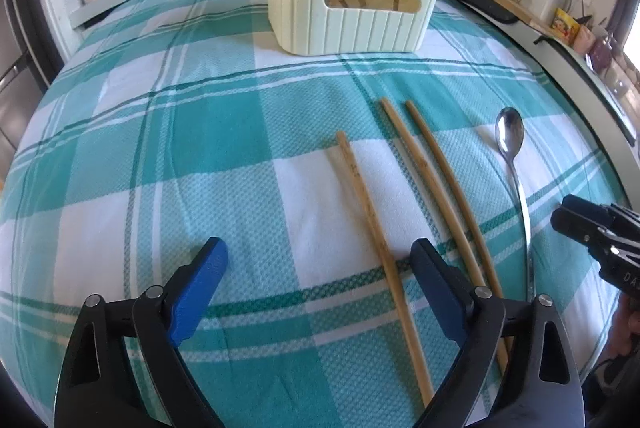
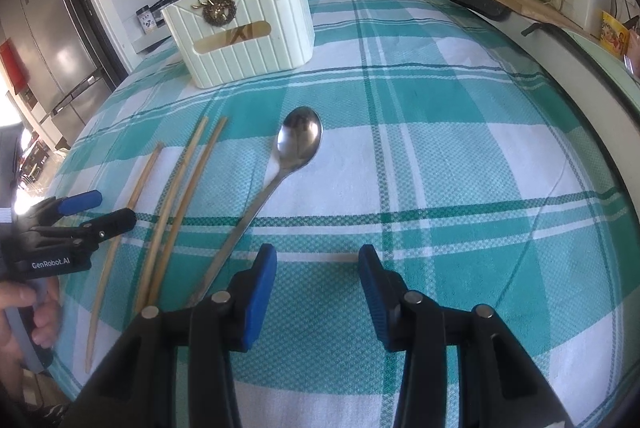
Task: Organize utensils
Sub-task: 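Grasp a chopstick with the left gripper while the right gripper grasps the steel spoon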
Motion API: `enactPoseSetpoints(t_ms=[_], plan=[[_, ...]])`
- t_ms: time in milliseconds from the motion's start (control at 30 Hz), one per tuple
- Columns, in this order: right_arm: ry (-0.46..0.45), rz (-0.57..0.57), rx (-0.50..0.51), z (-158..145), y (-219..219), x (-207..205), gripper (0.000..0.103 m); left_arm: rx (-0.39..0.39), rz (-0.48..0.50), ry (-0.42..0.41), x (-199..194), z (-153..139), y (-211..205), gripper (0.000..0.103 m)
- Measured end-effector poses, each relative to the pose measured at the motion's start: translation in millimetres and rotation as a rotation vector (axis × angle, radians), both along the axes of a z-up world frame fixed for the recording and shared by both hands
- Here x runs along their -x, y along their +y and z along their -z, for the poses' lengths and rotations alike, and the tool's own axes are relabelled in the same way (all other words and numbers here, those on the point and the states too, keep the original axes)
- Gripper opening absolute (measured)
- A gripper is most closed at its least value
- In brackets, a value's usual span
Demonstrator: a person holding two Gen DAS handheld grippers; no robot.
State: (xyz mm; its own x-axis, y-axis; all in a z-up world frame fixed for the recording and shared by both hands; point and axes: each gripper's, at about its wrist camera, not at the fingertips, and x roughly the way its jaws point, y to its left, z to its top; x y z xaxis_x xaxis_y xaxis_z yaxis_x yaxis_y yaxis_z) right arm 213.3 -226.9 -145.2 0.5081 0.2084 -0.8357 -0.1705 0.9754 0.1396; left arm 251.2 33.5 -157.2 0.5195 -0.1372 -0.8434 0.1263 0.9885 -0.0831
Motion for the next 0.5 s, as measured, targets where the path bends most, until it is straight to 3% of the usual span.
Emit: enactPoseSetpoints(t_ms=[167,267,367,500], plan=[[0.020,0.031,-0.005,-1.9,-1.3,-3.2,0.043,0.072,0.030,0.045,-23.4,-4.1,3.7,0.078],[0.030,0.077,-0.025,-2.6,-2.6,-5.6,0.044,0.067,0.049,0.057,-29.1,-4.5,-3.6,0.069],[0.040,0.114,-0.065,-2.3,0.4,-13.2,0.049,0.022,0.061,0.037,-25.0,-4.6,-12.9,0.056],[0.049,0.166,-0.075,2.0,14.1,-32.1,0.053,0.054,0.060,0.028,-21.2,-6.0,-14.5,0.027]])
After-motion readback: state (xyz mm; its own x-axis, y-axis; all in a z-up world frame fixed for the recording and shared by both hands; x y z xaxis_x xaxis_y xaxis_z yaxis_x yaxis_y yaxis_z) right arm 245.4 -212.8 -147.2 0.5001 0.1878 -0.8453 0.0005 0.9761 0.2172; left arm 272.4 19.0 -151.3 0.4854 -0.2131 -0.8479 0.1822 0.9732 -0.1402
